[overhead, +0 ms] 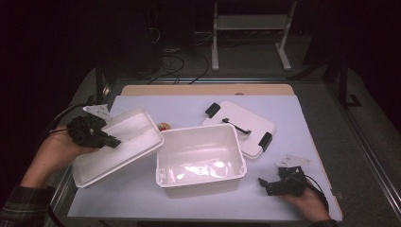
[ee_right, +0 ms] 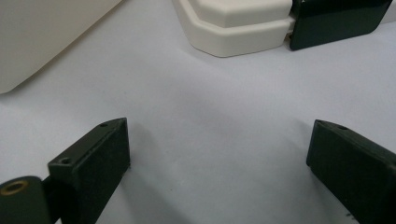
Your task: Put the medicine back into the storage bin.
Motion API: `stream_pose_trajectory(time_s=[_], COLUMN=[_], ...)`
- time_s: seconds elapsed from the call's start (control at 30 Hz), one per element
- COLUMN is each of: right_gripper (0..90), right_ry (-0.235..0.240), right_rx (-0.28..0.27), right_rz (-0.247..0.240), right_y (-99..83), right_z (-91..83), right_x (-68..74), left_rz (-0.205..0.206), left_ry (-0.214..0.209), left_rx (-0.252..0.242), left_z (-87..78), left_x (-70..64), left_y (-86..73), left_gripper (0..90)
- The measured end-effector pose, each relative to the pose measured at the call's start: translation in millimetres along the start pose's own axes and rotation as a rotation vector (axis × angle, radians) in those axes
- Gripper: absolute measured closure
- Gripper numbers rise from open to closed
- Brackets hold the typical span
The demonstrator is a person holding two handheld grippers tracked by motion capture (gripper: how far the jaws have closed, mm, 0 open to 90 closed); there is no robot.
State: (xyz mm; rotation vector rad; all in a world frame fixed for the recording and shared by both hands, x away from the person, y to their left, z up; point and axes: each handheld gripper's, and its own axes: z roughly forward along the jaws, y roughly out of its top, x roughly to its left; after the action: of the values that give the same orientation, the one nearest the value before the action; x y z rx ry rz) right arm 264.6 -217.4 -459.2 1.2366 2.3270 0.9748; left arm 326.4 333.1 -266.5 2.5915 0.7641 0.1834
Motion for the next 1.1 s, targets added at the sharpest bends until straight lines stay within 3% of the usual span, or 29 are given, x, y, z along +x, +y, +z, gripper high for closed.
stream_pose_trajectory(time_s=[0.17, 0.4, 0.73, 1.1], right_gripper=[5.6, 5.6, 5.6, 5.6], right_ry=[0.0, 0.0, 0.0, 0.001], right_rx=[0.0, 0.0, 0.0, 0.0], right_rz=[0.0, 0.0, 0.0, 0.001], right_y=[0.0, 0.0, 0.0, 0.0], right_z=[0.0, 0.0, 0.0, 0.0], right_x=[0.0, 0.0, 0.0, -0.1], left_rz=[-0.046, -0.071, -0.124, -0.141], left_ry=[0.012, 0.017, 0.033, 0.027], left_rx=[0.001, 0.026, 0.065, 0.08], left_z=[1.1, 16.1, 49.6, 90.4], left_x=[6.3, 10.6, 22.6, 29.9], left_y=[-16.7, -28.1, -46.1, -47.0], left_gripper=[88.4, 88.5, 88.5, 88.4])
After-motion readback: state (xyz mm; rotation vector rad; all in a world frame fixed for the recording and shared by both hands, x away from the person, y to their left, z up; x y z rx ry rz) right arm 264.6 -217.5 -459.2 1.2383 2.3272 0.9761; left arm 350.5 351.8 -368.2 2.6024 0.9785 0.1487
